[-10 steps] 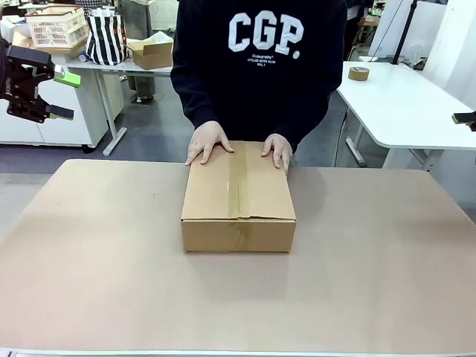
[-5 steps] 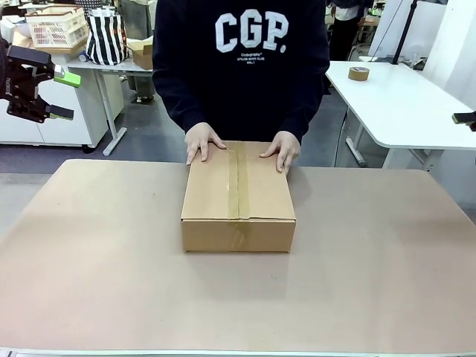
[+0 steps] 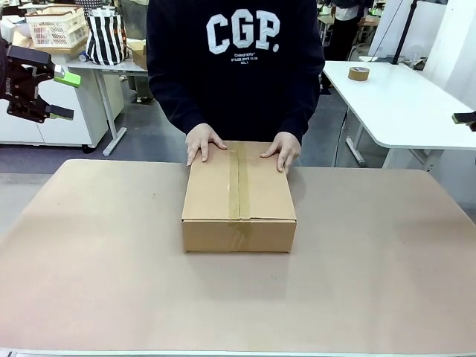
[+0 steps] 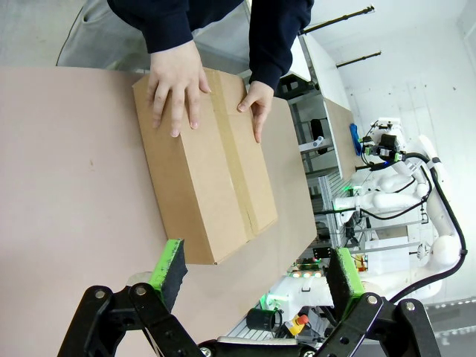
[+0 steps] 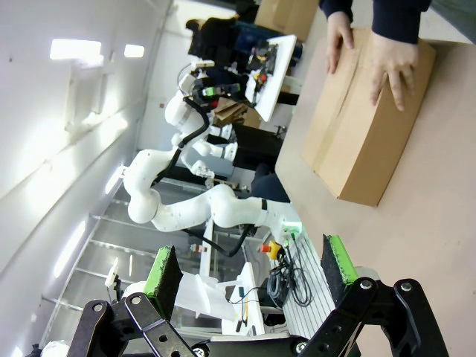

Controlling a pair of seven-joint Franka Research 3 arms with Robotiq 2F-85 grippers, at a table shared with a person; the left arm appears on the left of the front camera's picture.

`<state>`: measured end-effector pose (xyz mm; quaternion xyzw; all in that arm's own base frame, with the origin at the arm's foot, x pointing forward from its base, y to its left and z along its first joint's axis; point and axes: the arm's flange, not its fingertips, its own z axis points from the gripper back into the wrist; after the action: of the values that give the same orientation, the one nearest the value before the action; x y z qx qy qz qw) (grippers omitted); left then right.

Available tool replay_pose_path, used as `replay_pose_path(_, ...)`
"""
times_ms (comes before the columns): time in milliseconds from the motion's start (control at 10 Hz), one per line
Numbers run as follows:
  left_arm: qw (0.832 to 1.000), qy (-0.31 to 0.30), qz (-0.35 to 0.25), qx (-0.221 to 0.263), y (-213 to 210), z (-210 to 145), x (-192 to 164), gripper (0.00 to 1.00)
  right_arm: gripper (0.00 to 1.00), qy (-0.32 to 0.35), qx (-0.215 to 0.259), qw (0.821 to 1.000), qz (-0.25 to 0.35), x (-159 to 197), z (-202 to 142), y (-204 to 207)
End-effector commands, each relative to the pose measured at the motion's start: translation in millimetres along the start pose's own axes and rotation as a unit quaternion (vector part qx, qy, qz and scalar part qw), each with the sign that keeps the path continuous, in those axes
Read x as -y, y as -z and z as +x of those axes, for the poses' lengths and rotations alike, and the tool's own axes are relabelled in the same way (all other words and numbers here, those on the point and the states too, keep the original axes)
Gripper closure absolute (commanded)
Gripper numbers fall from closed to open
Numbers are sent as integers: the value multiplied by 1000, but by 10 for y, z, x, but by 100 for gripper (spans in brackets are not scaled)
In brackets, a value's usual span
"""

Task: Pack the gift set into the box.
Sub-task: Press and hold the closed box until the human finishes sealing it.

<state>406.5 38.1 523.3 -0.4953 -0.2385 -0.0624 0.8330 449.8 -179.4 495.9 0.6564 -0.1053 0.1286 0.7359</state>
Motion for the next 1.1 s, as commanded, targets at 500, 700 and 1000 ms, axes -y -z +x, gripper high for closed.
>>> replay_pose_path(500,1000,-6,3,-4,-16,-2,35,0,0,2,-2,1000,0,-15,-30,26)
replay_pose_path(700,1000,0,0,0,0,0,0,0,0,0,0,1000,0,0,0,0)
replay_pose_path(1000,967,244,37,58,376,271,524,0,0,-195,-49,979,-45,-363,281,703)
